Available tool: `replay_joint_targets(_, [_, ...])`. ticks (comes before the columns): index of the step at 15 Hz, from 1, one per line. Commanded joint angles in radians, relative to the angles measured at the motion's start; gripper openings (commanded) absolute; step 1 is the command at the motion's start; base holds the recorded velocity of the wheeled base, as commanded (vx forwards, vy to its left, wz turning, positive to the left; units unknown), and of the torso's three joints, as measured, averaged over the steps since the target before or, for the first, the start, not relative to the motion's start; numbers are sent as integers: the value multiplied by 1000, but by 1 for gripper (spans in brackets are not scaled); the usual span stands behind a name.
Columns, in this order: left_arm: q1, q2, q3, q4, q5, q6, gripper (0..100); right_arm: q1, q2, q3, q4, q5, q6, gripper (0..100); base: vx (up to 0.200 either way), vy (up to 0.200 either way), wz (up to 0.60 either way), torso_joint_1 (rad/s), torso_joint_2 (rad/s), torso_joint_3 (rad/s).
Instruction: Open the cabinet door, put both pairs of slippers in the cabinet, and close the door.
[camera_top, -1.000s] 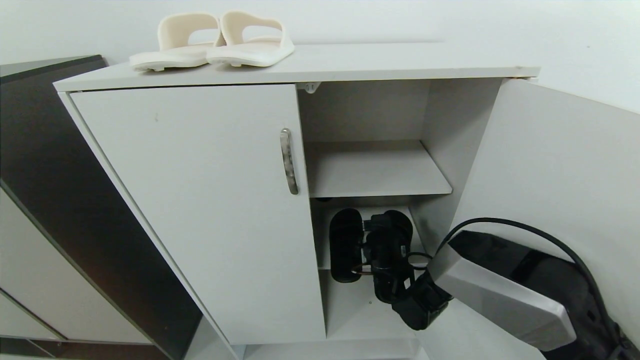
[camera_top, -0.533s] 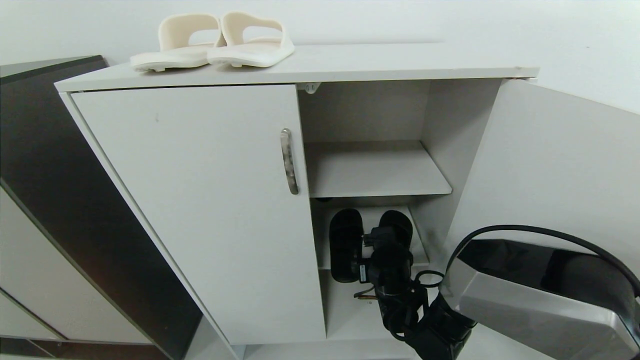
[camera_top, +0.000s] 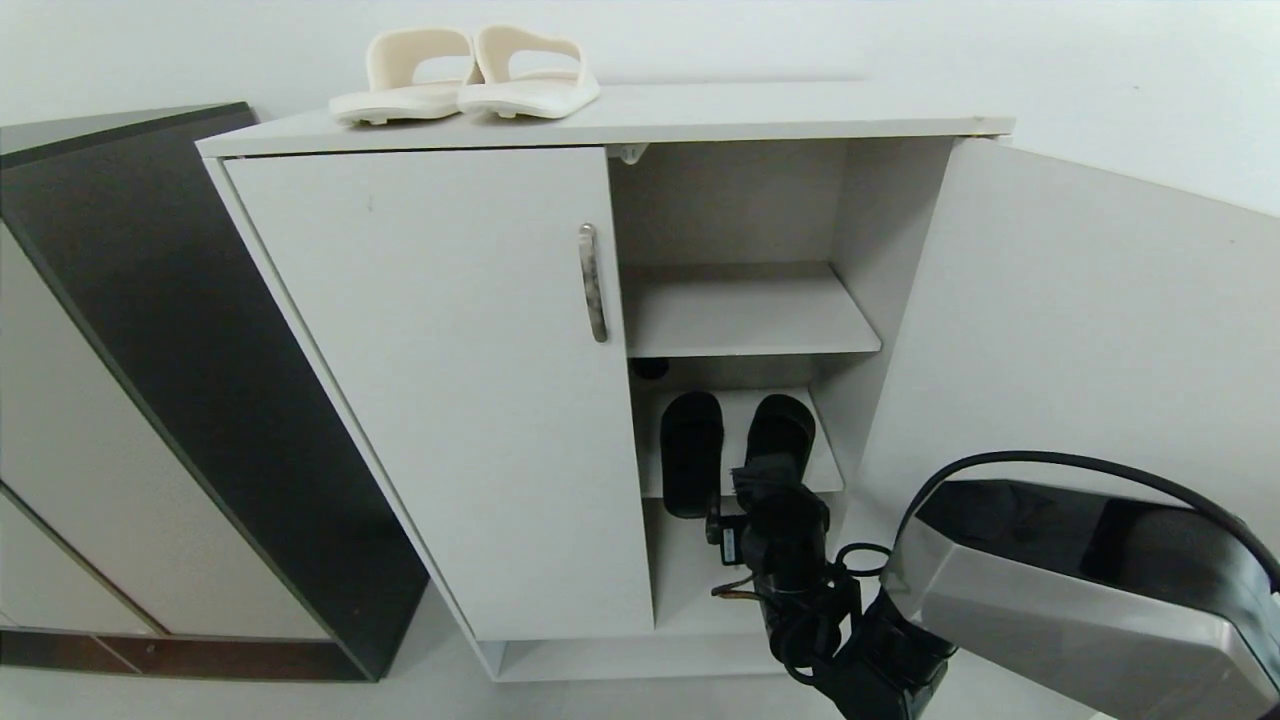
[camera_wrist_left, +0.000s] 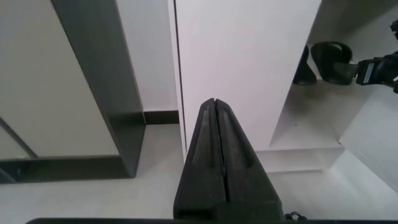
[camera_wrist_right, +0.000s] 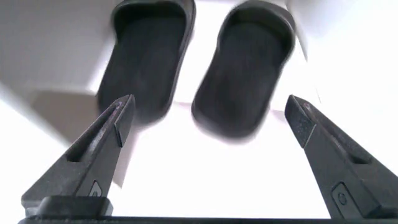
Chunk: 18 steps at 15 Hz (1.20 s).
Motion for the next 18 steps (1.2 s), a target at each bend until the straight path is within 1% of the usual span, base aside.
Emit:
replay_joint_targets(1, [0,2,0,0,1,0,0,1,-4,6,-2,0,0,100,0,0,0,0,0,0])
replay_joint_targets(11, [0,2,0,2,-4,2,0,3,-1,14,-4,0,0,100,0,0,0,0,0,0])
replay_joint_targets(17, [0,2,0,3,-4,2,0,6,-10,58,-5,2,0,100,0,0,0,2,-2,163])
replay_joint_targets(18, [0,2,0,3,-4,2,0,6,-10,69,-11,5,-2,100,0,0,0,0,0,0])
